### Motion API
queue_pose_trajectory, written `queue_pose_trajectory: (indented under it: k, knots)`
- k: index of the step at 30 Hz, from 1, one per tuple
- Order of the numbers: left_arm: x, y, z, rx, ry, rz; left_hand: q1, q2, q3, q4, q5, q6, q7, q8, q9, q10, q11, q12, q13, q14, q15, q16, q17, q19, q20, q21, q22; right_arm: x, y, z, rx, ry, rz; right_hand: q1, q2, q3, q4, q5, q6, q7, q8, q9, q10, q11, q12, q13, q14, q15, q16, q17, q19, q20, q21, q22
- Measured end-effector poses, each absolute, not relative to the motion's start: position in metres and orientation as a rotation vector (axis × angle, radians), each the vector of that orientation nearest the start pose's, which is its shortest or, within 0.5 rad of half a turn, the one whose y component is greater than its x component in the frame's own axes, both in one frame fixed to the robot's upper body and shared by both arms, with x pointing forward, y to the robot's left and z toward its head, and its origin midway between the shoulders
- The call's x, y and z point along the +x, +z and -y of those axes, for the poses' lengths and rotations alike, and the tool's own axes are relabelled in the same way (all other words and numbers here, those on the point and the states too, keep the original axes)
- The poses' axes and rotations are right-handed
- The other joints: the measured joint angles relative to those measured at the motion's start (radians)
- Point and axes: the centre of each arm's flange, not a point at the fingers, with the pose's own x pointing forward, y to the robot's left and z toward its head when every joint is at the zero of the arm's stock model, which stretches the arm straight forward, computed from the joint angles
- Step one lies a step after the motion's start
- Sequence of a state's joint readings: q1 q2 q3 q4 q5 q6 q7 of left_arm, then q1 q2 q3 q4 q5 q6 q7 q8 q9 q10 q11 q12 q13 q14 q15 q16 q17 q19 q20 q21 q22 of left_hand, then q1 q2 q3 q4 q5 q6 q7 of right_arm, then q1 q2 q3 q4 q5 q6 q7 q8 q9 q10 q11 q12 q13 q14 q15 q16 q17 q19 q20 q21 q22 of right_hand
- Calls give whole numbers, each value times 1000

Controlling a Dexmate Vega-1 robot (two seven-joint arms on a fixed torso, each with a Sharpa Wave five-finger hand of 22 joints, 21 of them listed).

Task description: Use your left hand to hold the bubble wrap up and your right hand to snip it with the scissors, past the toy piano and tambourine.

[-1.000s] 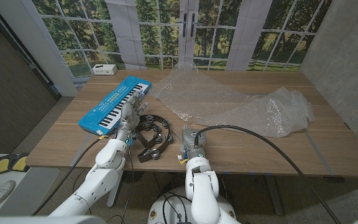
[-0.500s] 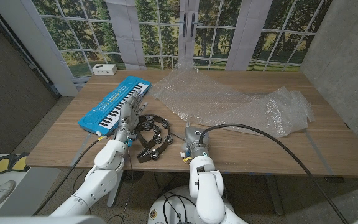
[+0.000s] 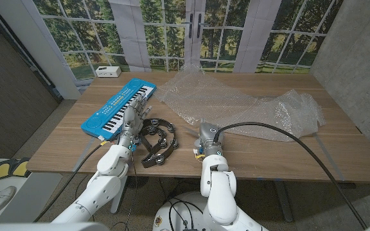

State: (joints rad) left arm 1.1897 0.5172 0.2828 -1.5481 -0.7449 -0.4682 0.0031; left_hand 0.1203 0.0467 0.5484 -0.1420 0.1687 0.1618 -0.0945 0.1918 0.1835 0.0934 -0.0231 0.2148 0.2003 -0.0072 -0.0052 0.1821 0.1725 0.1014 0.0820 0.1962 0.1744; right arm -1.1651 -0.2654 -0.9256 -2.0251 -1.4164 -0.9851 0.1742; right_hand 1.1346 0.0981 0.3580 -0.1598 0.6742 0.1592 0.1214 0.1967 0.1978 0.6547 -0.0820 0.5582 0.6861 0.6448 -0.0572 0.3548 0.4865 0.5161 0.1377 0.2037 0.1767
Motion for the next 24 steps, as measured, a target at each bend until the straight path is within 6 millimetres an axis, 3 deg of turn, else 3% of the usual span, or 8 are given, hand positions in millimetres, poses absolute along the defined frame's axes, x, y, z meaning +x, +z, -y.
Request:
queue_pose_trajectory:
  k: [24]
  knots:
    - [566, -104, -284, -232, -231, 667, 0, 0, 0, 0, 0, 0, 0, 0, 0, 0, 0, 0, 0, 0, 0, 0, 0, 0, 0, 0, 0, 452, -98, 56, -1260, -286, 392, -3, 3, 7, -2, 60, 5, -6, 0, 0, -11, 4, 0, 0, 25, -7, 0, 31, -2, -13, 0, 0]
